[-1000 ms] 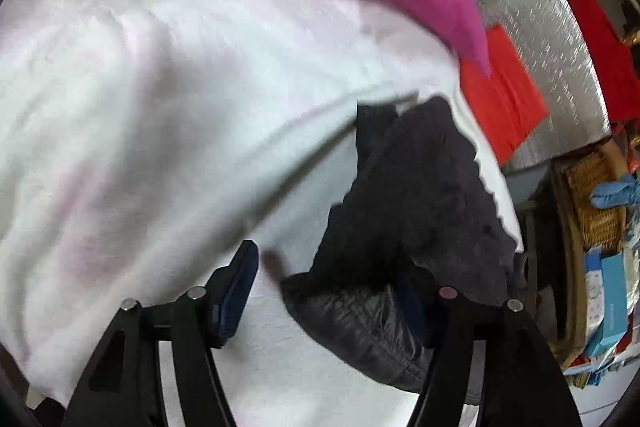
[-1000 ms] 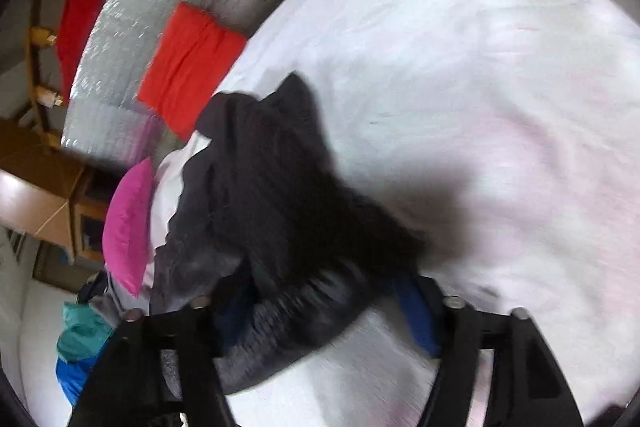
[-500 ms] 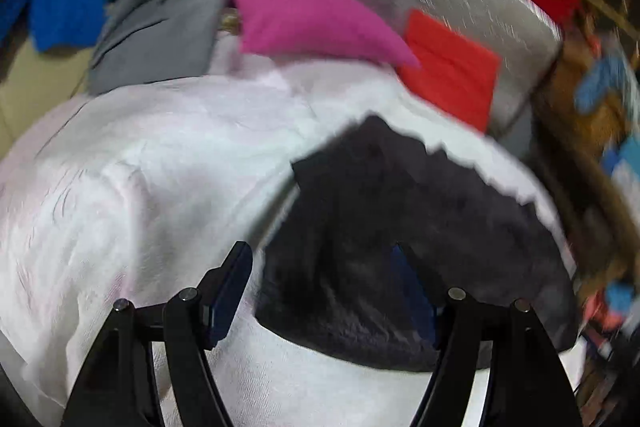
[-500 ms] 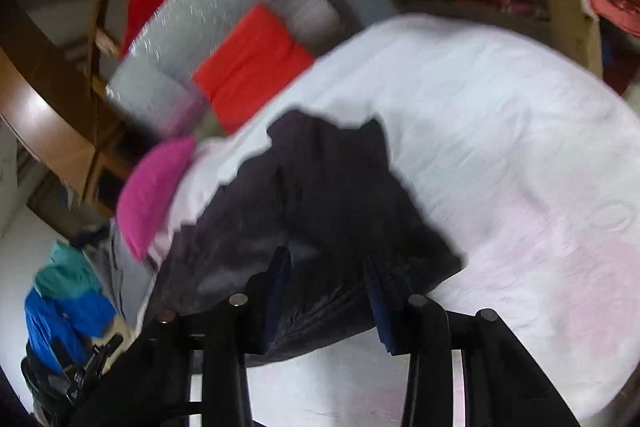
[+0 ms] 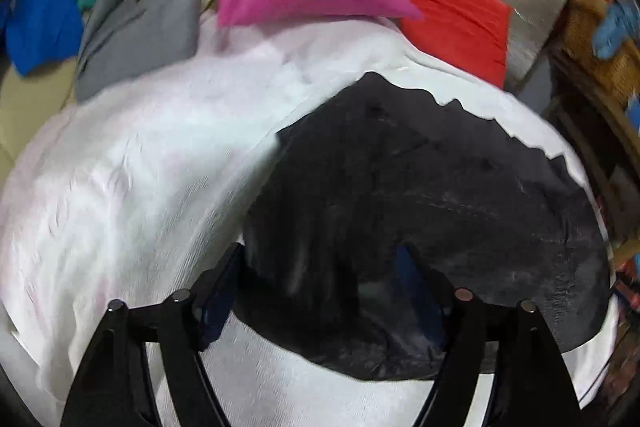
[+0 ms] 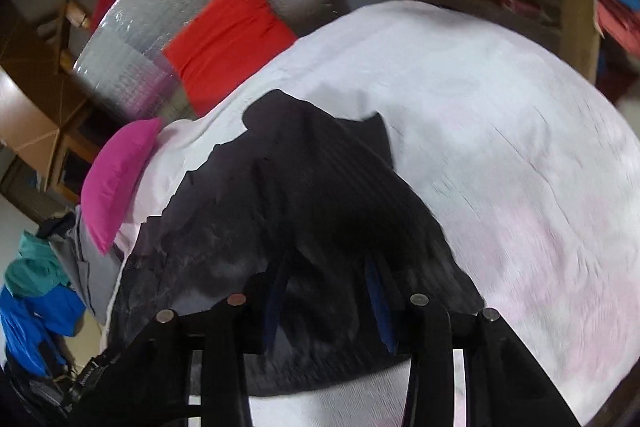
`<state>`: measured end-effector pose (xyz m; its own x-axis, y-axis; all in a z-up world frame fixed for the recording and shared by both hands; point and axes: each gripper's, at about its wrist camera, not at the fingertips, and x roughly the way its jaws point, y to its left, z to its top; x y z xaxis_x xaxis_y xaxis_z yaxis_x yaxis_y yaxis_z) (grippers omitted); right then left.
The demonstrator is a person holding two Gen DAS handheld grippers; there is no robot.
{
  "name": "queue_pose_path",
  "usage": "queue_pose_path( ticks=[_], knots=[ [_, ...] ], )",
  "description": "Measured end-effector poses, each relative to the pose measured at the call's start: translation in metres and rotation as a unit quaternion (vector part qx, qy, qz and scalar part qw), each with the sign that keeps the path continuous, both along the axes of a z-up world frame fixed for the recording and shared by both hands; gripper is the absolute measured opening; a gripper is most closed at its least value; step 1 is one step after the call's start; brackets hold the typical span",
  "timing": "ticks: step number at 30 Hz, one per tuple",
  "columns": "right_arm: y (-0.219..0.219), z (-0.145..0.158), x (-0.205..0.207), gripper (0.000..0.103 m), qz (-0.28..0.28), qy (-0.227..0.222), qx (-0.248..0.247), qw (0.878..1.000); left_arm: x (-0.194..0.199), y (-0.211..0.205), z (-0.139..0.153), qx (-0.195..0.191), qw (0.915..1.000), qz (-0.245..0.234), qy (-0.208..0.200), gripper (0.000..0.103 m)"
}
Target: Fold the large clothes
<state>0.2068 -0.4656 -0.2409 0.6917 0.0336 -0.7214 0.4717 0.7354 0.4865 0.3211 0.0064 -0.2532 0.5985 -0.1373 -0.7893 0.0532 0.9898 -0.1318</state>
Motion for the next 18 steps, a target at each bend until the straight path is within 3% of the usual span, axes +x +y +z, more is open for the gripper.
queue_pose_path(
  ticks=[3, 6, 10, 14, 17, 18],
  knots=[
    [0.003, -0.008, 0.021, 0.06, -0.003, 0.015, -0.028, 0.999, 0.01, -0.023, -0.008, 0.054, 0.9984, -0.018, 0.003, 0.087],
    [-0.002, -0.034, 0.041, 0.061, 0.016, 0.057, -0.032, 0.998, 0.022, -0.036, -0.027, 0.116, 0.9927, -0.029, 0.018, 0.096],
    [0.006, -0.021, 0.033, 0.061, 0.017, 0.042, -0.056, 0.997, 0.022, -0.016, -0.025, 0.085, 0.9956, -0.006, 0.039, 0.098],
    [0.033, 0.01, 0.004, 0.061, 0.058, -0.042, -0.081, 0.994, -0.001, -0.006, 0.005, 0.088, 0.9954, 0.015, -0.035, 0.098],
    [0.069, 0.023, -0.013, 0.061, 0.126, -0.084, -0.097, 0.984, -0.033, -0.014, 0.027, 0.092, 0.9887, -0.002, -0.118, 0.098],
    [0.082, 0.021, -0.014, 0.06, 0.148, -0.084, -0.096, 0.981, -0.039, -0.021, 0.028, 0.093, 0.9872, -0.022, -0.128, 0.098]
  ],
)
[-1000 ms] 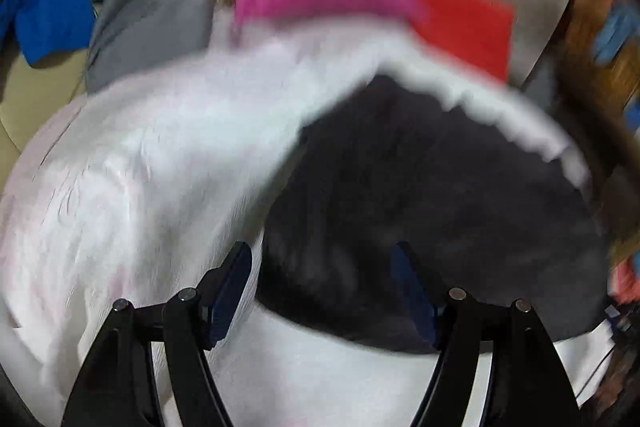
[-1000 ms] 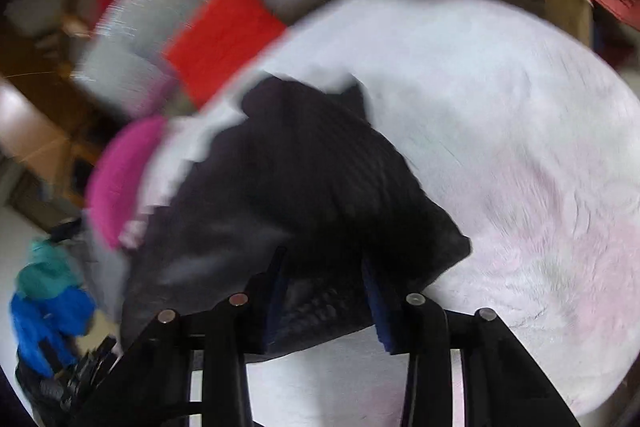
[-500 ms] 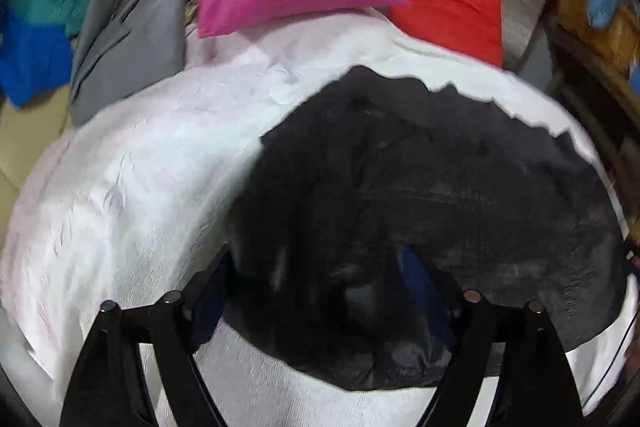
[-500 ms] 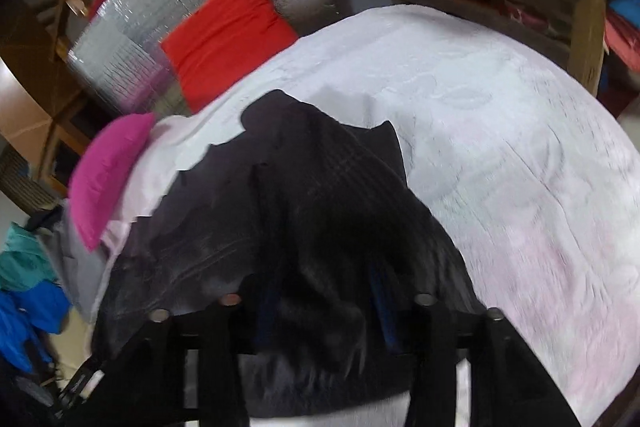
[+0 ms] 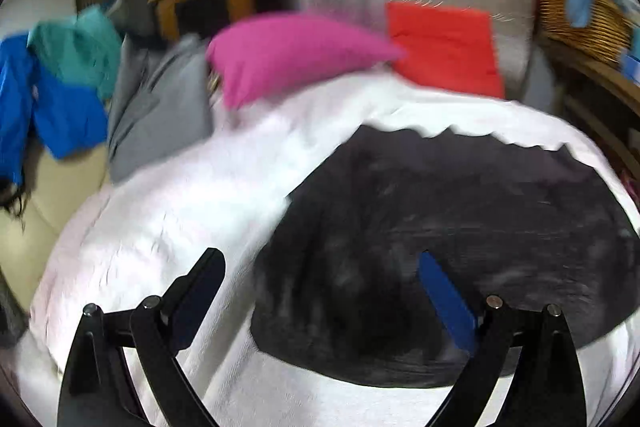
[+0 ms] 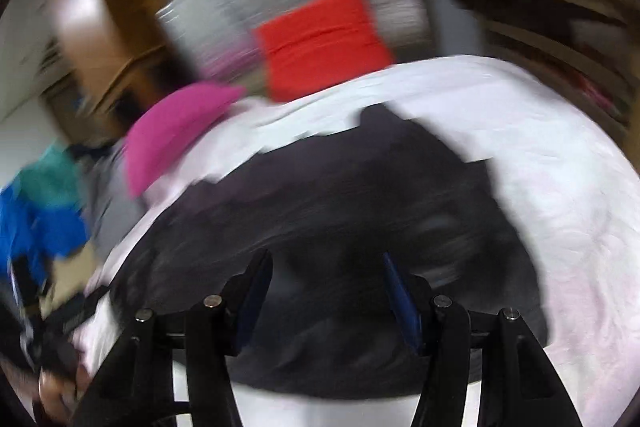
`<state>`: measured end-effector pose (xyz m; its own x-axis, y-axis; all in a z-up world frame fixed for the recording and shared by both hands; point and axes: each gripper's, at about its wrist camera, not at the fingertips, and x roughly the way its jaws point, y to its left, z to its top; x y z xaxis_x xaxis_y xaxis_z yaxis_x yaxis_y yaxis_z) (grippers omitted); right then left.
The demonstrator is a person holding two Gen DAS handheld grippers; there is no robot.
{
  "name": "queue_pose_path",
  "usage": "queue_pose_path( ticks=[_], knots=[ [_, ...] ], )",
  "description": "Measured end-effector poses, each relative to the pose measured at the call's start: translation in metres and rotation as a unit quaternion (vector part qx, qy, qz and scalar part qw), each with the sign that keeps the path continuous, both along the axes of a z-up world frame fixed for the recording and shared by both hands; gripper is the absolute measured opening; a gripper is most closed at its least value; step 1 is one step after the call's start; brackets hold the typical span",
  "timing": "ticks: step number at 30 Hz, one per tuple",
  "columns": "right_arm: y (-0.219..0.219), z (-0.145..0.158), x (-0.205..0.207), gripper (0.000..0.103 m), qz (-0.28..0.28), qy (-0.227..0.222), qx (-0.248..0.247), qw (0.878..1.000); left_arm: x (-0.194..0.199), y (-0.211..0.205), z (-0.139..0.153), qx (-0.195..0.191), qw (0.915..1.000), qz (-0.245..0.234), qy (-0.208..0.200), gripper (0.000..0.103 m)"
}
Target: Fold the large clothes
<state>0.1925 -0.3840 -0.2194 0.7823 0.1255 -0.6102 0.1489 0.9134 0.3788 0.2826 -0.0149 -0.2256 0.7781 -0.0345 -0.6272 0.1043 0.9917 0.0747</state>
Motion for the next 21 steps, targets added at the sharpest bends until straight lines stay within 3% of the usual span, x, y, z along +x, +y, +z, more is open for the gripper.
queue_pose_path(
  ticks=[4, 6, 8, 11, 16, 19, 21],
  knots=[
    [0.035, -0.024, 0.005, 0.059, 0.034, 0.053, 0.021, 0.998, -0.003, -0.035, -0.024, 0.021, 0.9959, -0.071, 0.052, 0.098],
    [0.049, -0.047, 0.013, 0.059, 0.031, 0.107, 0.0, 0.994, 0.003, -0.052, -0.045, 0.047, 0.9905, -0.081, 0.101, 0.098],
    [0.054, -0.052, 0.015, 0.059, 0.03, 0.119, -0.017, 0.992, 0.012, -0.058, -0.062, 0.051, 0.9856, -0.077, 0.142, 0.098],
    [0.047, -0.039, 0.009, 0.059, 0.028, 0.101, -0.002, 0.994, 0.007, -0.056, -0.052, 0.046, 0.9881, -0.074, 0.126, 0.098],
    [0.016, -0.011, -0.012, 0.059, -0.041, 0.055, -0.029, 0.997, -0.016, -0.051, -0.027, 0.059, 0.9945, -0.068, 0.054, 0.098],
    [-0.008, -0.012, -0.015, 0.059, -0.095, 0.071, -0.05, 0.992, -0.025, -0.055, -0.018, 0.068, 0.9953, -0.065, 0.019, 0.098],
    [-0.023, -0.029, -0.011, 0.059, -0.107, 0.11, -0.02, 0.988, -0.023, -0.054, -0.017, 0.064, 0.9956, -0.067, 0.011, 0.098]
  ],
)
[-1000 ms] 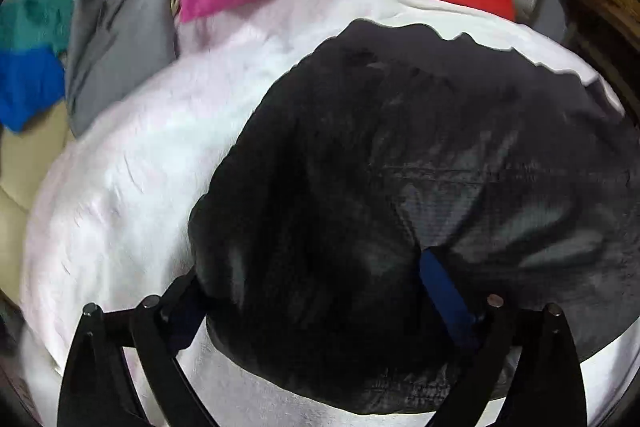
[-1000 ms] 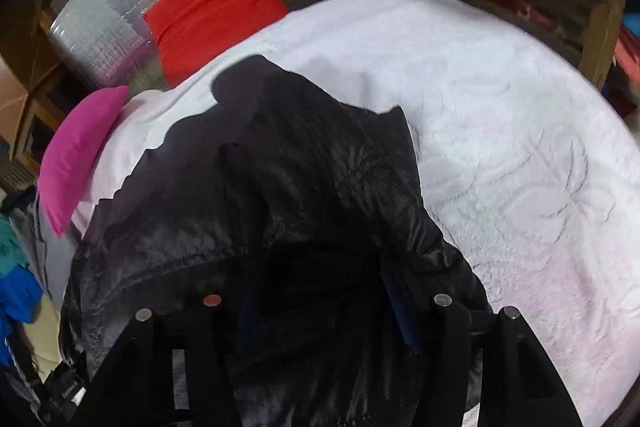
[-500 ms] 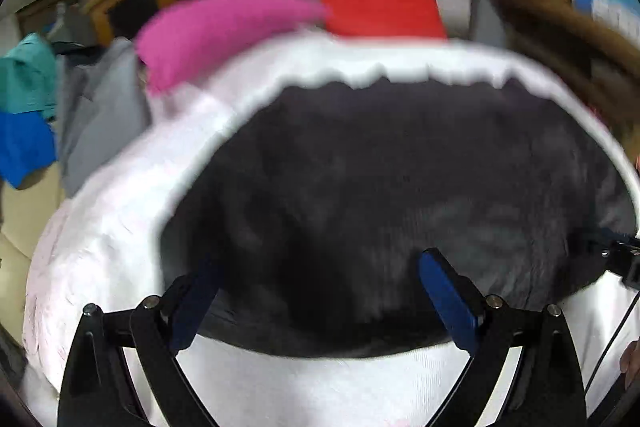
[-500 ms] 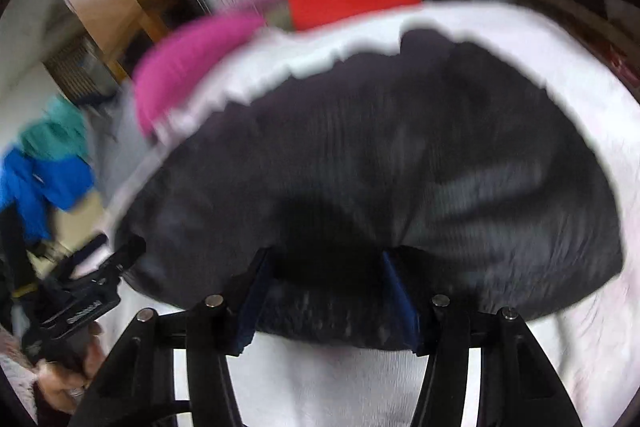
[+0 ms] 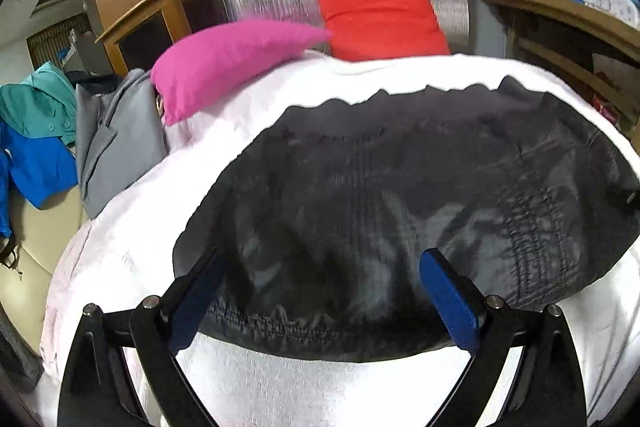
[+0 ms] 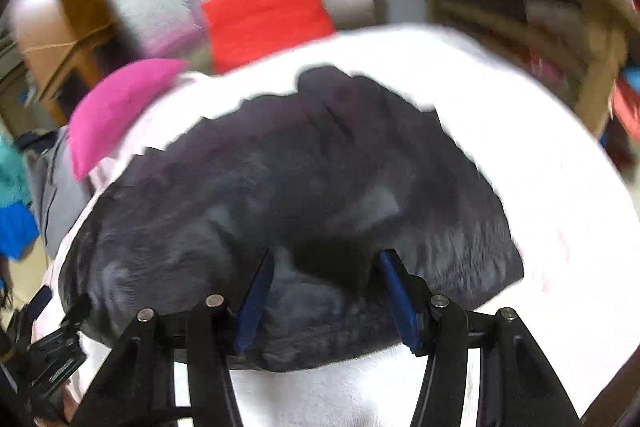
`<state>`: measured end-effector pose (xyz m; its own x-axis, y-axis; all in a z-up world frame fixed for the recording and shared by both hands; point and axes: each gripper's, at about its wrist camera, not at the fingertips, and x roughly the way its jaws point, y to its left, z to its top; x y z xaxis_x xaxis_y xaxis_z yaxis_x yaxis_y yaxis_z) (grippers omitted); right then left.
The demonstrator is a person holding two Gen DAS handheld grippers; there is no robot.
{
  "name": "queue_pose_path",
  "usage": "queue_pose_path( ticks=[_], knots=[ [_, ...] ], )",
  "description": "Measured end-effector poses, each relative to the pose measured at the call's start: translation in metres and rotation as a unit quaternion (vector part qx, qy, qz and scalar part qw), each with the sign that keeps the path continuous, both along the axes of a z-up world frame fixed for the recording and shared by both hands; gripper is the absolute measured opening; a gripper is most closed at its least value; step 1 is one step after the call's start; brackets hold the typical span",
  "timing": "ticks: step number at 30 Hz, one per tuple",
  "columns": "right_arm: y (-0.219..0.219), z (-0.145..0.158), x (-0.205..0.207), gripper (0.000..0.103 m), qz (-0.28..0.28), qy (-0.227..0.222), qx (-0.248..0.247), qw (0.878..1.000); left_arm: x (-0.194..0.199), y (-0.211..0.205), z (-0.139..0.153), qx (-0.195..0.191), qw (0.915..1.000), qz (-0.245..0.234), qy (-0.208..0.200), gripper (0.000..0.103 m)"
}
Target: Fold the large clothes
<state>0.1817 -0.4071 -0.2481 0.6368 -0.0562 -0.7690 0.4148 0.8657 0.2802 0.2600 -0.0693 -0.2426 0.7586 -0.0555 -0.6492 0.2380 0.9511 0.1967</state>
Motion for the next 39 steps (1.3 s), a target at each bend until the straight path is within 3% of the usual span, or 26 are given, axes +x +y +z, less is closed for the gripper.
queue_pose_path(
  ticks=[2, 4, 8, 14, 20, 25, 28, 32, 35, 38, 39],
  knots=[
    [-0.005, -0.016, 0.005, 0.059, 0.003, 0.031, 0.009, 0.999, 0.002, -0.002, 0.002, 0.0, 1.0, 0.0, -0.01, 0.098],
    [-0.006, -0.011, 0.004, 0.059, 0.008, 0.033, -0.005, 0.999, 0.001, -0.005, 0.005, 0.0, 0.9999, -0.002, -0.015, 0.098],
    [-0.007, 0.005, -0.001, 0.059, 0.0, 0.006, -0.004, 1.0, -0.004, 0.0, 0.009, -0.005, 0.9998, 0.0, -0.019, 0.098],
    [-0.047, 0.036, 0.004, 0.059, -0.026, -0.027, -0.022, 0.999, 0.0, 0.0, 0.008, -0.005, 0.9999, 0.009, -0.011, 0.098],
    [-0.057, -0.008, 0.061, 0.059, 0.002, 0.037, 0.059, 0.998, 0.019, 0.001, 0.004, -0.001, 0.9999, 0.009, 0.01, 0.098],
    [-0.091, 0.015, 0.051, 0.062, -0.006, -0.035, 0.123, 0.992, 0.071, 0.044, 0.022, -0.035, 0.9979, 0.051, 0.021, 0.098],
    [-0.125, 0.013, 0.046, 0.07, -0.029, -0.047, 0.163, 0.985, 0.111, 0.072, 0.018, -0.052, 0.9948, 0.065, 0.058, 0.098],
    [-0.163, -0.009, 0.051, 0.075, -0.032, -0.037, 0.256, 0.965, 0.149, 0.104, -0.012, -0.117, 0.9812, 0.069, 0.138, 0.098],
    [-0.169, -0.029, 0.064, 0.075, -0.022, -0.013, 0.291, 0.956, 0.165, 0.115, -0.032, -0.174, 0.9645, 0.057, 0.191, 0.098],
    [-0.17, -0.048, 0.087, 0.077, -0.02, 0.026, 0.269, 0.963, 0.172, 0.123, -0.044, -0.216, 0.9502, 0.065, 0.215, 0.098],
    [-0.169, -0.051, 0.092, 0.079, -0.015, 0.031, 0.268, 0.963, 0.175, 0.123, -0.05, -0.242, 0.9407, 0.056, 0.231, 0.098]
  ],
)
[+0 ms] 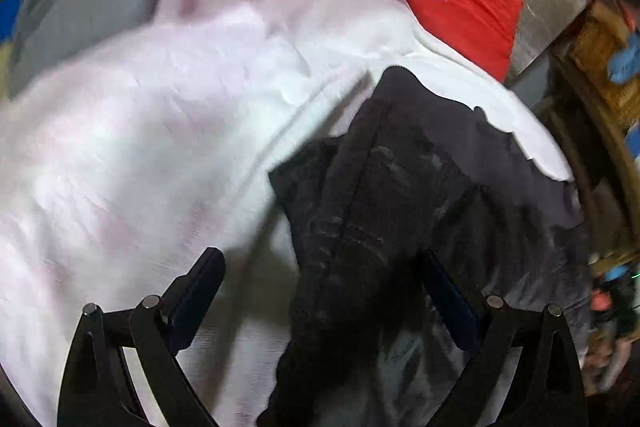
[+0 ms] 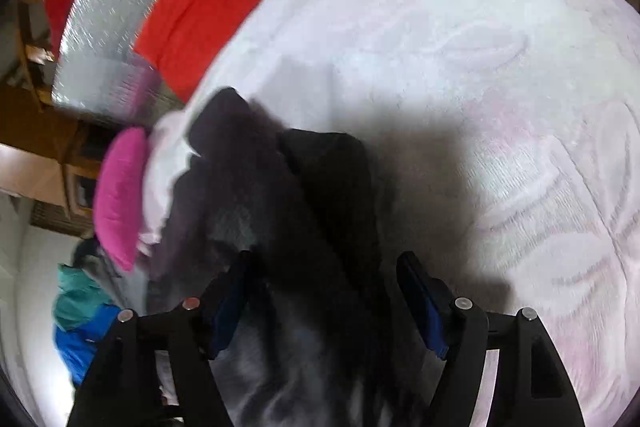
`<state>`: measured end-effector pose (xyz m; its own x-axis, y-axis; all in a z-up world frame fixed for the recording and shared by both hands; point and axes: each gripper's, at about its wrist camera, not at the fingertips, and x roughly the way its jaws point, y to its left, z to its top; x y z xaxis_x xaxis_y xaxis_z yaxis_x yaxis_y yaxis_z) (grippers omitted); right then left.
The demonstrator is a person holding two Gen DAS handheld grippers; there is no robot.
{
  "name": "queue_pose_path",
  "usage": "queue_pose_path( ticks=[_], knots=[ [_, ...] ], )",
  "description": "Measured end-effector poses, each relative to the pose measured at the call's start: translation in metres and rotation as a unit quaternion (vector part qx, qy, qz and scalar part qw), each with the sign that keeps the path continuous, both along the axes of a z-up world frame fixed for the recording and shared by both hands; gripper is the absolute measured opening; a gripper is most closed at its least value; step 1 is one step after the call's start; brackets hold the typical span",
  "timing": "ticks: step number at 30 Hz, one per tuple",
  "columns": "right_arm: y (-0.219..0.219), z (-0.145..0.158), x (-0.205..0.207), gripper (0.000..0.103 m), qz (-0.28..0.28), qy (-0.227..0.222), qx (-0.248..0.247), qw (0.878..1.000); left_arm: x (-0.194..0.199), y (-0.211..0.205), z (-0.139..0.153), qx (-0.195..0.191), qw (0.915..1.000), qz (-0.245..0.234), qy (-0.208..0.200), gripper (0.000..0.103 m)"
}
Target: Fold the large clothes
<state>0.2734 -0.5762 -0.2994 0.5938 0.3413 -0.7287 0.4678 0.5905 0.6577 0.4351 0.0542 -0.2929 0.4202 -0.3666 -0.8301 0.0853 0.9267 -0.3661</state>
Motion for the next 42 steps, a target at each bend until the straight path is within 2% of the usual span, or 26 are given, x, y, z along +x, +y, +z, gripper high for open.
queue_pose_path(
  ticks=[3, 5, 6, 7, 8, 10, 12, 15, 17, 19, 22, 25, 26, 27, 31, 34, 38, 42],
  knots=[
    [0.002, -0.013, 0.011, 0.08, 0.01, -0.015, 0.032, 0.999, 0.004, -0.005, -0.01, -0.046, 0.9987, -0.01, 0.021, 0.097],
    [0.006, -0.013, 0.014, 0.078, 0.015, -0.035, 0.034, 0.999, 0.006, -0.013, -0.011, -0.071, 0.9971, -0.02, 0.021, 0.092],
    [0.01, -0.011, 0.018, 0.068, 0.019, -0.04, 0.023, 0.999, 0.006, -0.018, -0.008, -0.074, 0.997, -0.02, 0.015, 0.086],
    [0.013, -0.011, 0.02, 0.062, 0.021, -0.042, 0.01, 0.999, 0.006, -0.021, -0.006, -0.069, 0.9974, -0.017, 0.009, 0.074],
    [0.016, -0.01, 0.025, 0.059, 0.025, -0.04, 0.0, 0.999, 0.007, -0.023, -0.006, -0.068, 0.9975, -0.016, 0.008, 0.068],
    [0.019, -0.005, 0.029, 0.048, 0.02, -0.042, -0.012, 0.999, 0.01, -0.024, -0.009, -0.066, 0.9977, -0.003, 0.014, 0.048],
    [0.023, 0.005, 0.027, 0.035, 0.011, -0.053, -0.027, 0.998, 0.012, -0.021, -0.012, -0.08, 0.9966, 0.007, 0.013, 0.041],
    [0.026, 0.024, 0.023, 0.031, -0.003, -0.081, -0.058, 0.995, 0.014, -0.024, -0.008, -0.083, 0.9964, 0.016, 0.004, 0.036],
    [0.03, 0.034, 0.02, 0.031, -0.014, -0.096, -0.083, 0.992, 0.016, -0.025, -0.007, -0.084, 0.9962, 0.025, -0.002, 0.035],
    [0.032, 0.031, 0.019, 0.031, -0.025, -0.091, -0.095, 0.991, 0.02, -0.024, -0.014, -0.084, 0.9957, 0.039, 0.009, 0.036],
    [0.027, 0.009, 0.018, 0.037, -0.027, -0.059, -0.086, 0.994, 0.019, -0.03, -0.019, -0.06, 0.9972, 0.043, 0.013, 0.051],
    [0.023, 0.011, 0.016, 0.052, -0.031, -0.053, -0.07, 0.996, 0.014, -0.034, -0.014, -0.039, 0.9979, 0.047, 0.022, 0.057],
    [0.023, 0.014, 0.014, 0.063, -0.03, -0.042, -0.072, 0.996, 0.016, -0.031, -0.011, -0.036, 0.9979, 0.048, 0.024, 0.057],
    [0.022, 0.014, 0.013, 0.067, -0.027, -0.035, -0.072, 0.996, 0.012, -0.03, -0.006, -0.033, 0.998, 0.049, 0.025, 0.058],
    [0.009, 0.021, -0.009, 0.068, -0.031, -0.04, -0.06, 0.997, -0.006, -0.017, 0.015, -0.04, 0.9977, 0.054, 0.006, 0.069],
    [-0.001, 0.021, -0.03, 0.071, -0.045, -0.048, -0.038, 0.997, -0.018, -0.009, 0.024, -0.04, 0.9979, 0.051, -0.001, 0.071],
    [-0.003, 0.014, -0.043, 0.071, -0.039, -0.041, -0.004, 0.998, -0.028, 0.002, 0.017, -0.036, 0.9979, 0.051, 0.018, 0.071],
    [0.011, -0.002, -0.034, 0.072, -0.02, -0.02, 0.018, 0.999, -0.031, 0.005, 0.007, -0.036, 0.9976, 0.046, 0.038, 0.071]
  ],
)
